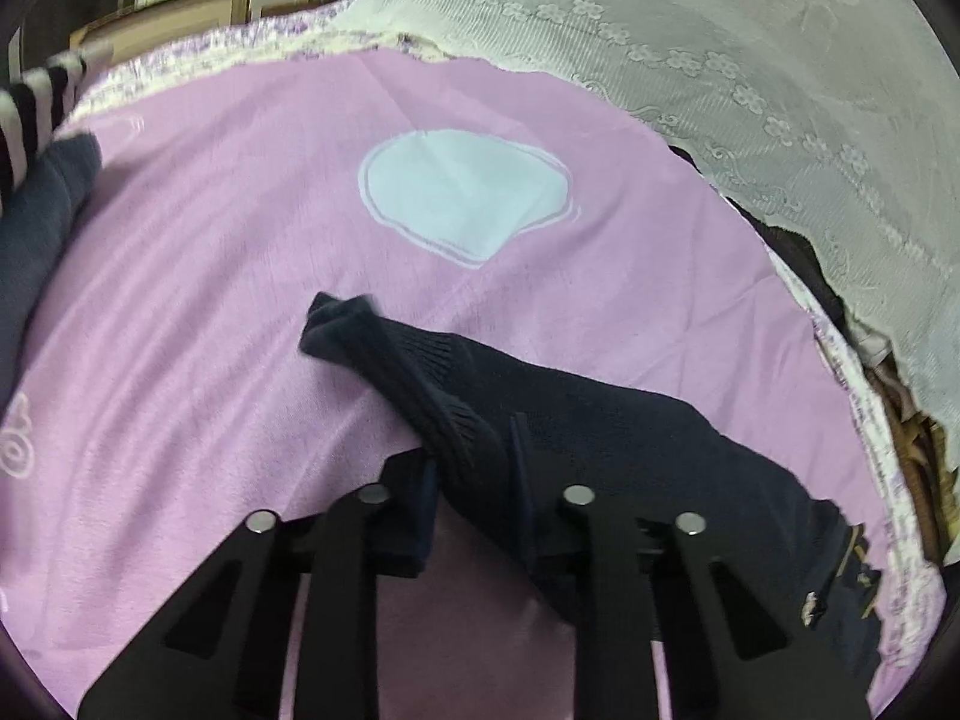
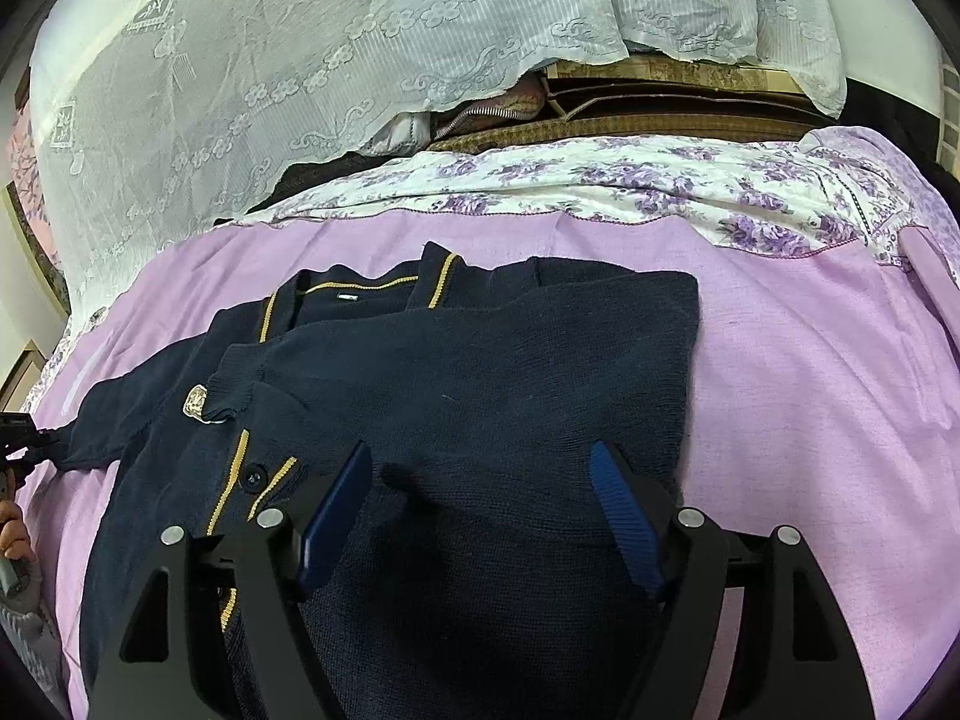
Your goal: Fold small clothes
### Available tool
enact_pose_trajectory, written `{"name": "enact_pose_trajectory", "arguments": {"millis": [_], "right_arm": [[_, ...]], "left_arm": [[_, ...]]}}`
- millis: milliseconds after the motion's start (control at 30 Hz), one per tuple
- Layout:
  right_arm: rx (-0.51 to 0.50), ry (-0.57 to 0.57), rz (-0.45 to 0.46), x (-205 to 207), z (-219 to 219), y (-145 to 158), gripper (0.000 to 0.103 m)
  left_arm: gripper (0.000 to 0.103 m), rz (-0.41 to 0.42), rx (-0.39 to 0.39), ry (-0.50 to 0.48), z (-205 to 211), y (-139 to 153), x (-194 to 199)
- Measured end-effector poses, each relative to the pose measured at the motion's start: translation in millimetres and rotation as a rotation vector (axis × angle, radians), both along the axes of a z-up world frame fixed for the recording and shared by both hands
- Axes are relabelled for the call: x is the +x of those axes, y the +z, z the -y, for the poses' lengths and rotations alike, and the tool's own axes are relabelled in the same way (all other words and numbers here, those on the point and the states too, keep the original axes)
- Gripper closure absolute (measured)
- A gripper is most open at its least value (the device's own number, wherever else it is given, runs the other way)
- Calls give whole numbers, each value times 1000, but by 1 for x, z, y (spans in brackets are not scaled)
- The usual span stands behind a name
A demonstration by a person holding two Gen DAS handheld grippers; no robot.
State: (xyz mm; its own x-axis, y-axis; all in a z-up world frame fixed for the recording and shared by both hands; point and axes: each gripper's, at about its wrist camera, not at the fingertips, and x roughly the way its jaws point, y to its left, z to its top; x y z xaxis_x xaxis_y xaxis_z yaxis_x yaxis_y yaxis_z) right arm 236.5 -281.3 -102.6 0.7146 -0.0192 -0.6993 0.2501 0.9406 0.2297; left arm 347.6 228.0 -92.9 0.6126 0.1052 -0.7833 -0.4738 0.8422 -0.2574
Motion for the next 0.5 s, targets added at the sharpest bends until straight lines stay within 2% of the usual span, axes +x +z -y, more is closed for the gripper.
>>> {"name": "enact_pose_trajectory", "arguments": {"millis": [100, 300, 500], "right_arm": [[0, -1, 4, -1, 0, 0, 27], [3, -7, 9, -1, 1, 1, 27], [4, -8, 10, -1, 1, 1, 27]], "left_arm": [[85, 15, 27, -7, 5, 6, -4], [86, 72, 27, -35, 10, 22, -19], [86, 129, 96, -78, 27, 40, -33]]}}
